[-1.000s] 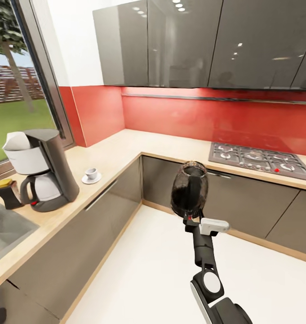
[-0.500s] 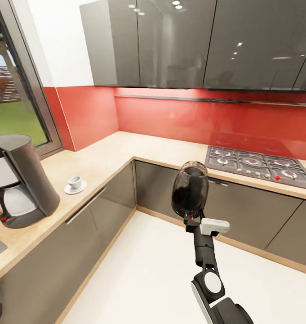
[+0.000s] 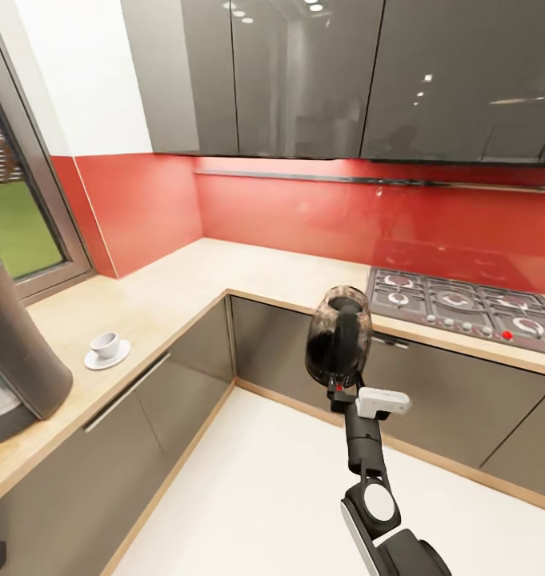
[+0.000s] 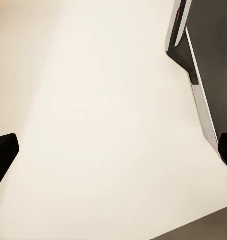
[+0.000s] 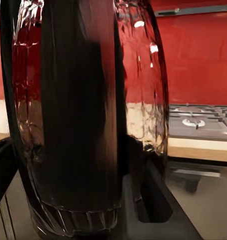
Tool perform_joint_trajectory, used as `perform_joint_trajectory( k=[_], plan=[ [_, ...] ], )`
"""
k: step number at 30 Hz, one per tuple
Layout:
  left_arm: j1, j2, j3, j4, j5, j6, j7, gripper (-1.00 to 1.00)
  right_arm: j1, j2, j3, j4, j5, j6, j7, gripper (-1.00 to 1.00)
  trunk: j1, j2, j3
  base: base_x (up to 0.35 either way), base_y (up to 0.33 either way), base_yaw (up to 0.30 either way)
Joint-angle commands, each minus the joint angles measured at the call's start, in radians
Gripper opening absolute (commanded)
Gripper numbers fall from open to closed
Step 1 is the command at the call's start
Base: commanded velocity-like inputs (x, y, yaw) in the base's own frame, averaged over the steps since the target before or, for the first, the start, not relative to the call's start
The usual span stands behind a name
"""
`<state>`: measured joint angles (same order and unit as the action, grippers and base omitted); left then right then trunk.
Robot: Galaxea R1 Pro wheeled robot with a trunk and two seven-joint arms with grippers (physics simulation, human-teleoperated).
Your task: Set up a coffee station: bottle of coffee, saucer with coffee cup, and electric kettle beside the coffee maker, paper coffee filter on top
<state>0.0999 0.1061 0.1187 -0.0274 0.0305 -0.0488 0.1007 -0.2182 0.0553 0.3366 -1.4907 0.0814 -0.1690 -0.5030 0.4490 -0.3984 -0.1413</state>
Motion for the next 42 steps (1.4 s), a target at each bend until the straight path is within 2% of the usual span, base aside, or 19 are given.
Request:
perform_joint_trajectory(
  k=[1, 17, 37, 42],
  plan=[
    [0.0, 0.0, 0.006, -0.002, 0.003, -0.002, 0.0, 1.0, -0.001, 0.0, 0.002, 0.0, 0.014, 0.002, -0.008, -1.0, 0.001, -0.002, -0.002, 0.32, -0.102, 0.0],
    [0.001, -0.003, 0.005, -0.002, 0.002, -0.002, 0.0, 1.0, -0.001, 0.0, 0.002, 0.0, 0.014, 0.002, -0.008, -1.0, 0.001, -0.002, -0.002, 0.32, -0.102, 0.011],
    [0.0, -0.002, 0.006, -0.001, 0.002, -0.002, 0.0, 1.0, -0.001, 0.007, 0.011, -0.002, 0.009, 0.005, -0.006, -1.0, 0.001, -0.002, -0.002, 0.32, -0.106, 0.262],
    [0.001, -0.006, -0.003, -0.002, 0.002, -0.002, -0.001, 1.0, -0.001, 0.007, 0.011, -0.001, 0.009, 0.003, -0.006, -1.0, 0.001, -0.002, -0.002, 0.122, -0.025, 0.276]
  ],
)
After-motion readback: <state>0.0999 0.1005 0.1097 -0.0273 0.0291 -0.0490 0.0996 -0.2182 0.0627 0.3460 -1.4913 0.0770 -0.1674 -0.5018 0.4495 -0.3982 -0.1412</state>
